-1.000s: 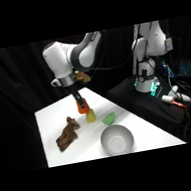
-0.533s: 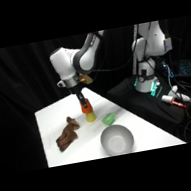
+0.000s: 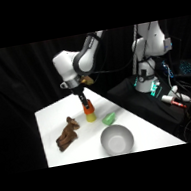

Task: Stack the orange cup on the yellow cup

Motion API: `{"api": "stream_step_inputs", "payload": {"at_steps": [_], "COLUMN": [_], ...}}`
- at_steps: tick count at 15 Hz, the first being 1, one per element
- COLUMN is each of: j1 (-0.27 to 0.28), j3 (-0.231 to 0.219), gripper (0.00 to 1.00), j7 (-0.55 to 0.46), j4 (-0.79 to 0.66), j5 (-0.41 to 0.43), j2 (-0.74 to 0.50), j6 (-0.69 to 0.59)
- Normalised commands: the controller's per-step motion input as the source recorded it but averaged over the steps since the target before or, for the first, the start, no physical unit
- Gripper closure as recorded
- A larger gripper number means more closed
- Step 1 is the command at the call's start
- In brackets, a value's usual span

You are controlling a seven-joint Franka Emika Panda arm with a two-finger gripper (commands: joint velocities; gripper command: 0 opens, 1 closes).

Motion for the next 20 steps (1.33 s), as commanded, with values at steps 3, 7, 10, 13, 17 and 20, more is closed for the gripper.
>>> {"api": "stream_step_inputs", "payload": {"at_steps": [3,7,10,13,17,20], "j1": [-0.049,-0.025,0.010,0.030,0.038,0.039], "j3": [0.029,0.011,-0.017,-0.034,-0.057,-0.078], "gripper": [0.00,0.00,0.00,0.00,0.00,0.00], "j7": [-0.19,-0.13,-0.06,-0.04,-0.02,0.02], "j4": [-0.03,-0.04,-0.07,-0.10,-0.07,-0.04], "j5": [0.169,0.090,-0.003,-0.059,-0.093,-0.089], "j2": [0.00,-0.06,-0.18,-0.33,-0.39,-0.39], "j6": [0.07,0.03,-0.03,-0.11,-0.23,-0.23]}}
